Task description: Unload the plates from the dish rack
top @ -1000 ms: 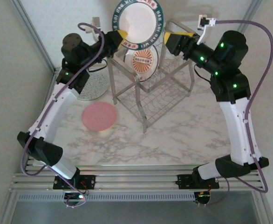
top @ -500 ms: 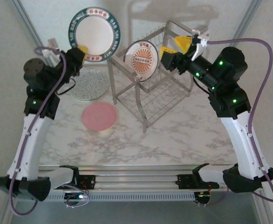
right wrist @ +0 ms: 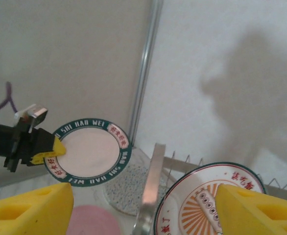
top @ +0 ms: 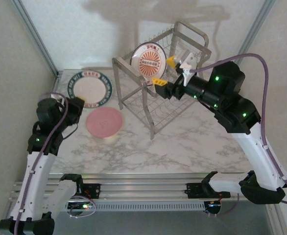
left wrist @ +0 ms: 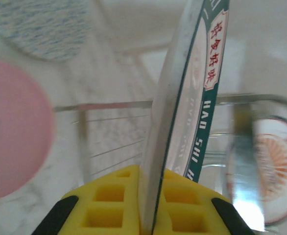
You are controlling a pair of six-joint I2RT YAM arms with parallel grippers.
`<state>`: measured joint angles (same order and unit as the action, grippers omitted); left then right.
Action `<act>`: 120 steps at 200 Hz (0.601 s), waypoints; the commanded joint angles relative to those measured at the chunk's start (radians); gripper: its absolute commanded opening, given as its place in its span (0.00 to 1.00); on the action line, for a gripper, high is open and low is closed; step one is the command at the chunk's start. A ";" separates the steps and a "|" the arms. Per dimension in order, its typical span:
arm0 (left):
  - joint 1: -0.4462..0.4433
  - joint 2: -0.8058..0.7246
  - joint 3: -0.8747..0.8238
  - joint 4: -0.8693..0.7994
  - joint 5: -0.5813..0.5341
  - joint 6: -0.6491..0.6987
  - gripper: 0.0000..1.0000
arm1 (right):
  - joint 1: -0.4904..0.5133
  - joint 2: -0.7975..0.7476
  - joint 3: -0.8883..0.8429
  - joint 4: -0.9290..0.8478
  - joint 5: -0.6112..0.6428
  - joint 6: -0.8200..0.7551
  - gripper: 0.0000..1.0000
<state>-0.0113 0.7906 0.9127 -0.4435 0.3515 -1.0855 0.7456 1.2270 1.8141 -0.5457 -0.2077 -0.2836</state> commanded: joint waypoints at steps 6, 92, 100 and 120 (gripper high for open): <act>0.007 -0.037 -0.130 -0.008 -0.013 -0.025 0.00 | 0.069 -0.018 -0.022 -0.064 0.068 -0.082 0.77; 0.004 0.122 -0.332 0.121 0.007 0.020 0.00 | 0.159 0.022 -0.021 -0.058 0.126 -0.106 0.77; 0.004 0.138 -0.336 0.133 0.006 0.025 0.00 | 0.162 0.024 -0.019 -0.059 0.130 -0.106 0.77; 0.003 0.182 -0.337 0.148 0.002 0.043 0.00 | 0.162 0.029 -0.021 -0.059 0.136 -0.107 0.78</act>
<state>-0.0113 0.9463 0.5735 -0.3939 0.3470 -1.0767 0.8959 1.2484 1.7893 -0.6048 -0.0975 -0.3767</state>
